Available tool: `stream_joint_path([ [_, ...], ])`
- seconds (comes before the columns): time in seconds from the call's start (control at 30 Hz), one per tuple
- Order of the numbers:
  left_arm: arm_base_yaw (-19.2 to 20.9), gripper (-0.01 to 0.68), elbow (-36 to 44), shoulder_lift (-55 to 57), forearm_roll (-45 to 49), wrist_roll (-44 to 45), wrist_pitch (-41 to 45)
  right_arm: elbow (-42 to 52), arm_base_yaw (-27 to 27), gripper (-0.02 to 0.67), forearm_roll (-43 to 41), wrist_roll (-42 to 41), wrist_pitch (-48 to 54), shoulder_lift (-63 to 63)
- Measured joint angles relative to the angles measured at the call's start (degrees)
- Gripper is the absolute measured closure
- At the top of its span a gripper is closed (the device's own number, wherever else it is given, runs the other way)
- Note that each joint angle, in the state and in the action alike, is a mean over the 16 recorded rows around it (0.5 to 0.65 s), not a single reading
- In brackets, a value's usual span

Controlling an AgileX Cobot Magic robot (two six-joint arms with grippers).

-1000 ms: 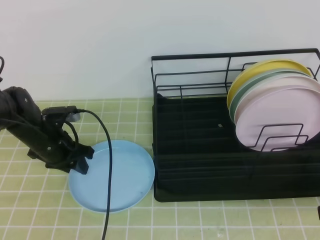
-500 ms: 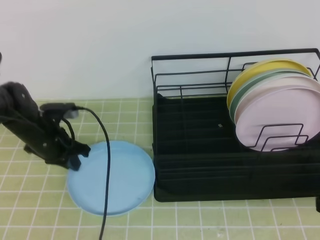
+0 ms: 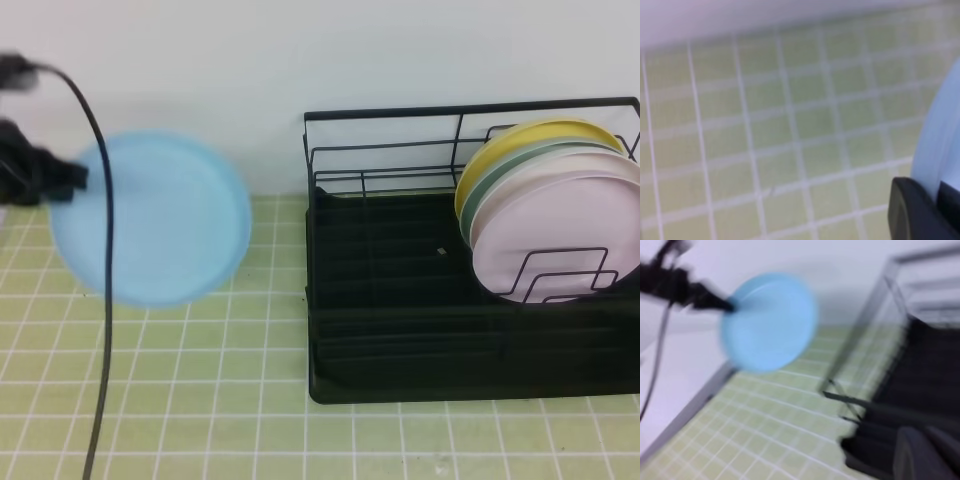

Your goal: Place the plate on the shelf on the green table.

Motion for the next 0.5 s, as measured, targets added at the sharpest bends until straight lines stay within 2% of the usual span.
stream_joint_path([
  [0.13,-1.95,0.668,-0.02,-4.88,-7.85,5.14,-1.84,-0.98,0.01,0.636,6.25,-7.55,2.52,0.00],
  [0.23,-5.14,0.668,0.01,-7.81,-14.59,10.17,-3.54,-2.22,0.02,0.592,9.21,-12.54,4.55,0.00],
  [0.37,-11.10,0.668,0.04,-10.58,-23.66,16.84,-6.44,-4.38,0.03,0.469,11.45,-16.57,5.77,0.00],
  [0.5,-17.68,0.668,0.09,-11.87,-31.63,22.74,-9.66,-6.55,0.03,0.322,12.95,-15.21,3.77,0.00],
])
